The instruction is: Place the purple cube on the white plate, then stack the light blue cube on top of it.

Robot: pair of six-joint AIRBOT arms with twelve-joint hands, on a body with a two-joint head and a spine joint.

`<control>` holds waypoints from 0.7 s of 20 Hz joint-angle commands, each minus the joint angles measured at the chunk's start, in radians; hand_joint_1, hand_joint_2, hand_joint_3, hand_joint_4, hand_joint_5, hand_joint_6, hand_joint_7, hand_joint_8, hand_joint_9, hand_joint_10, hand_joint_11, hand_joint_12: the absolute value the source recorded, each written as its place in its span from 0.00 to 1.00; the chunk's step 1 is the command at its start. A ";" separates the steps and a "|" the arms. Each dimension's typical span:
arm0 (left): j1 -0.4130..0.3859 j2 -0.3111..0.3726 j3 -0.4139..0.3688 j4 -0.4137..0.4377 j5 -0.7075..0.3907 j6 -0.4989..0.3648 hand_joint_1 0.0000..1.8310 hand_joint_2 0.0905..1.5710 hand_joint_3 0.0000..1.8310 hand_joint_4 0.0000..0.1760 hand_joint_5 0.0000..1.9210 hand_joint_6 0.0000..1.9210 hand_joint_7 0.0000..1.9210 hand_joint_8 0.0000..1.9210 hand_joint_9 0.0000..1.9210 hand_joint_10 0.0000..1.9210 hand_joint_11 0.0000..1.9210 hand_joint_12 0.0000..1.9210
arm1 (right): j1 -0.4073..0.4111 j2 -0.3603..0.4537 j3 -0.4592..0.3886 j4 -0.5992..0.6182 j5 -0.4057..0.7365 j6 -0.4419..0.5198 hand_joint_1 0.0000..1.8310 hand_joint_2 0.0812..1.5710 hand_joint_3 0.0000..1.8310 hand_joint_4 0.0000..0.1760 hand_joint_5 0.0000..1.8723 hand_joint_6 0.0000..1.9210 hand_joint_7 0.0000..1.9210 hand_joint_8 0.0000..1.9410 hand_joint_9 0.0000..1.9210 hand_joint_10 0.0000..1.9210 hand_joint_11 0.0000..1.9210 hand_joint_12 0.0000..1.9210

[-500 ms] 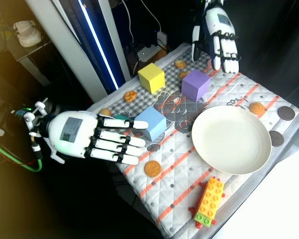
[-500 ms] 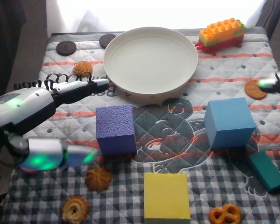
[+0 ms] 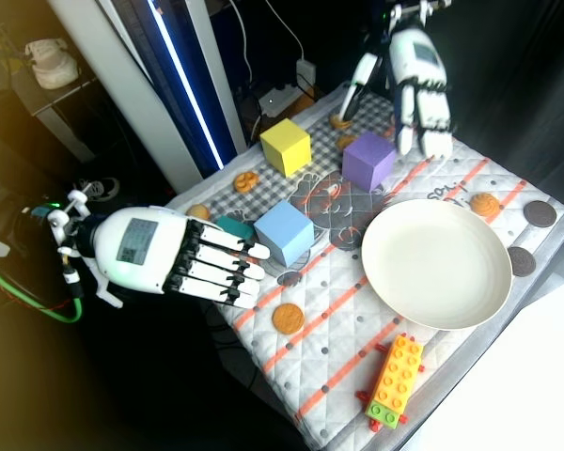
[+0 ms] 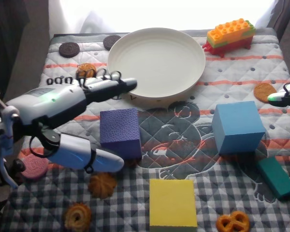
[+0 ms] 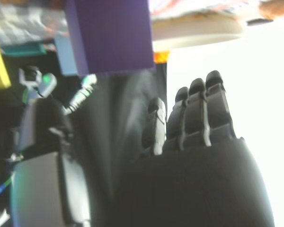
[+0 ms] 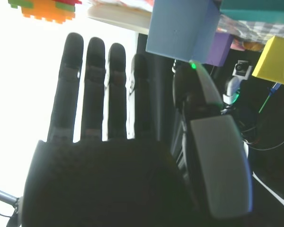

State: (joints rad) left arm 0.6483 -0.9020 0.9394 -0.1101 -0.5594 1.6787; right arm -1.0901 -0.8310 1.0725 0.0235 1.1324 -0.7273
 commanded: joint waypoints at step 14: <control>-0.124 -0.053 0.063 -0.071 -0.141 0.095 0.68 0.71 0.00 0.00 0.53 0.38 0.46 0.70 0.32 0.68 0.15 0.92 | 0.013 0.005 -0.002 0.018 0.120 0.002 0.40 0.85 0.00 0.20 0.29 0.00 0.30 0.00 0.29 0.00 0.26 0.14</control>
State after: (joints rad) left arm 0.5285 -0.9581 1.0042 -0.1818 -0.5621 1.7767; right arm -1.0870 -0.8310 1.0706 0.0181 1.1328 -0.7269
